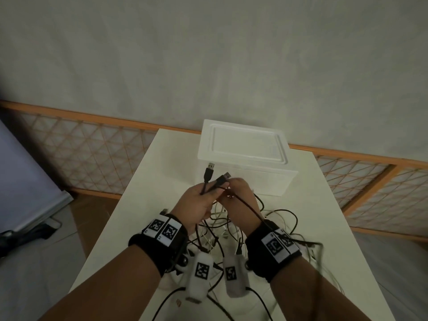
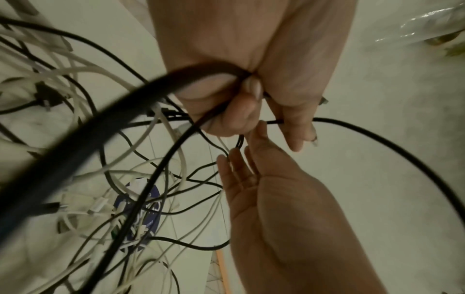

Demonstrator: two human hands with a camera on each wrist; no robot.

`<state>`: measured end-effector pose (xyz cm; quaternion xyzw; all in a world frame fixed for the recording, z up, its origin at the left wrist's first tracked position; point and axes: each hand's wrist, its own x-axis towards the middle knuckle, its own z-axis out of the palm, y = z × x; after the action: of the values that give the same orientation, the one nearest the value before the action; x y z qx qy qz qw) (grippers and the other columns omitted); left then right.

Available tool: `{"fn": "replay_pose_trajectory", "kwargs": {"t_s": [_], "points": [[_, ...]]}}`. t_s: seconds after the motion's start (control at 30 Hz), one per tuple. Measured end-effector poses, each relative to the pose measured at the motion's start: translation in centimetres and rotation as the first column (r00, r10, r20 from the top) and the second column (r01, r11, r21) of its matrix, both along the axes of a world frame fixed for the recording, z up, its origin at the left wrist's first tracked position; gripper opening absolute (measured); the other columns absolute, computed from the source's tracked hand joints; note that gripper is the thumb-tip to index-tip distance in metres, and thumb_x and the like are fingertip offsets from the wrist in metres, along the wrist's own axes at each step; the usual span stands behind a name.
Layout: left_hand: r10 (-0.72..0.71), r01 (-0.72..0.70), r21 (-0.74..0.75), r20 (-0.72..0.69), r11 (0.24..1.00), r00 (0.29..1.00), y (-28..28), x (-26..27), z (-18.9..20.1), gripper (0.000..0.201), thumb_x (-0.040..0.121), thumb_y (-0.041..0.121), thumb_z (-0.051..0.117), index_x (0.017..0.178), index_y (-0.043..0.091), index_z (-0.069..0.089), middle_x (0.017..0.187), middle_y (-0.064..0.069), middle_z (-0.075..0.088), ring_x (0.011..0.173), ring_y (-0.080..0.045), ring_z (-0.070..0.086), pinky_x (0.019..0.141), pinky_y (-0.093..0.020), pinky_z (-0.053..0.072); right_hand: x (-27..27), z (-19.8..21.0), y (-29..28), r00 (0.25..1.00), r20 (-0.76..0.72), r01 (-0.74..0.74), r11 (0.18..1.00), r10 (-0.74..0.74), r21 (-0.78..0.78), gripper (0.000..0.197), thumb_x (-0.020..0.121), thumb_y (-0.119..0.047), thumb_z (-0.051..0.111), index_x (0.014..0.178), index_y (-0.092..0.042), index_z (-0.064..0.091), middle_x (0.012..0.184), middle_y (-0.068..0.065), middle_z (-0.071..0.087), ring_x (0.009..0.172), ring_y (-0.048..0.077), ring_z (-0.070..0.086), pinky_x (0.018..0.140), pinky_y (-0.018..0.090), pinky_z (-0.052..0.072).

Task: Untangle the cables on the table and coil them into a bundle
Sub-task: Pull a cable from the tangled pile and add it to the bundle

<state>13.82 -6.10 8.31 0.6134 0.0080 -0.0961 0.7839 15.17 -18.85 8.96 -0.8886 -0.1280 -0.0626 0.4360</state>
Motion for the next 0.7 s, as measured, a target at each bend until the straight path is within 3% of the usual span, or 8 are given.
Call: {"fn": "replay_pose_trajectory", "kwargs": {"t_s": [0.13,0.2,0.27,0.33,0.4,0.47,0.57,0.7], "points": [[-0.040,0.039,-0.054,-0.012,0.998,0.999,0.1,0.2,-0.2,0.030,0.094,0.009,0.056,0.118,0.026,0.064,0.053,0.009,0.039,0.042,-0.005,0.026,0.038,-0.018,0.023,-0.8,1.0,0.5,0.991,-0.068,-0.118,0.990,0.113,-0.075,0.015,0.090,0.001,0.053,0.095,0.005,0.066,0.080,0.003,0.055,0.079,0.017,0.053,0.064,0.012,0.036],[-0.084,0.084,-0.030,-0.014,0.996,0.996,0.6,0.3,-0.4,0.038,0.089,0.007,0.062,0.118,0.031,0.060,0.058,0.007,0.040,0.043,-0.007,0.028,0.039,-0.018,0.024,-1.2,1.3,0.8,0.981,-0.111,-0.158,0.987,0.157,-0.005,0.017,0.091,0.004,0.048,0.092,-0.004,0.064,0.087,0.009,0.060,0.079,0.014,0.053,0.069,0.011,0.039],[-0.082,0.085,0.164,-0.021,0.983,0.996,1.3,0.3,-0.9,0.033,0.084,0.007,0.069,0.107,0.029,0.061,0.057,0.010,0.047,0.041,-0.003,0.036,0.041,-0.017,0.028,-1.2,1.9,0.6,0.978,-0.174,-0.069,0.970,0.111,0.232,0.023,0.096,-0.002,0.043,0.081,-0.017,0.051,0.083,0.005,0.061,0.075,0.013,0.057,0.067,0.019,0.048],[-0.037,0.053,0.376,-0.049,0.925,0.998,2.1,0.3,-1.9,0.021,0.082,0.012,0.072,0.098,0.023,0.065,0.057,0.015,0.056,0.040,0.002,0.043,0.044,-0.016,0.032,-1.1,3.3,0.2,0.959,-0.254,0.052,0.809,0.122,0.585,0.024,0.102,-0.010,0.036,0.079,-0.013,0.042,0.075,0.012,0.062,0.071,0.025,0.063,0.069,0.033,0.056],[0.072,-0.030,0.409,-0.086,0.912,0.994,2.6,0.1,-3.0,0.006,0.086,0.019,0.069,0.091,0.017,0.069,0.047,0.014,0.051,0.041,-0.004,0.039,0.046,-0.021,0.030,-1.0,4.7,-0.7,0.958,-0.260,0.093,0.733,0.118,0.674,0.022,0.104,-0.017,0.033,0.084,-0.011,0.041,0.061,0.006,0.058,0.056,0.024,0.061,0.065,0.043,0.053],[0.153,-0.101,0.374,-0.113,0.922,0.982,2.9,0.2,-3.3,0.010,0.088,0.027,0.068,0.091,0.017,0.071,0.039,0.012,0.042,0.043,-0.009,0.035,0.047,-0.025,0.028,-0.7,5.2,-1.6,0.982,-0.180,0.059,0.835,0.049,0.547,0.018,0.103,-0.019,0.036,0.088,-0.011,0.044,0.053,0.001,0.045,0.044,0.013,0.044,0.056,0.037,0.044],[0.119,-0.098,0.423,-0.022,0.901,0.993,3.1,0.6,-2.4,0.010,0.090,0.027,0.065,0.098,0.025,0.071,0.046,0.014,0.051,0.049,-0.005,0.042,0.051,-0.024,0.033,-0.2,4.1,-3.0,0.999,0.045,-0.019,0.997,0.015,0.079,0.010,0.100,-0.020,0.044,0.094,-0.016,0.051,0.060,0.002,0.048,0.048,0.010,0.040,0.050,0.025,0.037],[0.172,-0.162,0.526,0.030,0.835,0.985,4.6,1.1,-1.9,0.015,0.089,0.022,0.062,0.081,0.017,0.051,0.065,0.008,0.049,0.054,-0.009,0.044,0.055,-0.026,0.035,0.5,0.5,-8.9,0.996,-0.056,0.021,0.781,-0.072,-0.624,0.017,0.097,-0.030,0.045,0.101,-0.021,0.059,0.092,0.006,0.063,0.088,0.025,0.062,0.075,0.035,0.048]]}}
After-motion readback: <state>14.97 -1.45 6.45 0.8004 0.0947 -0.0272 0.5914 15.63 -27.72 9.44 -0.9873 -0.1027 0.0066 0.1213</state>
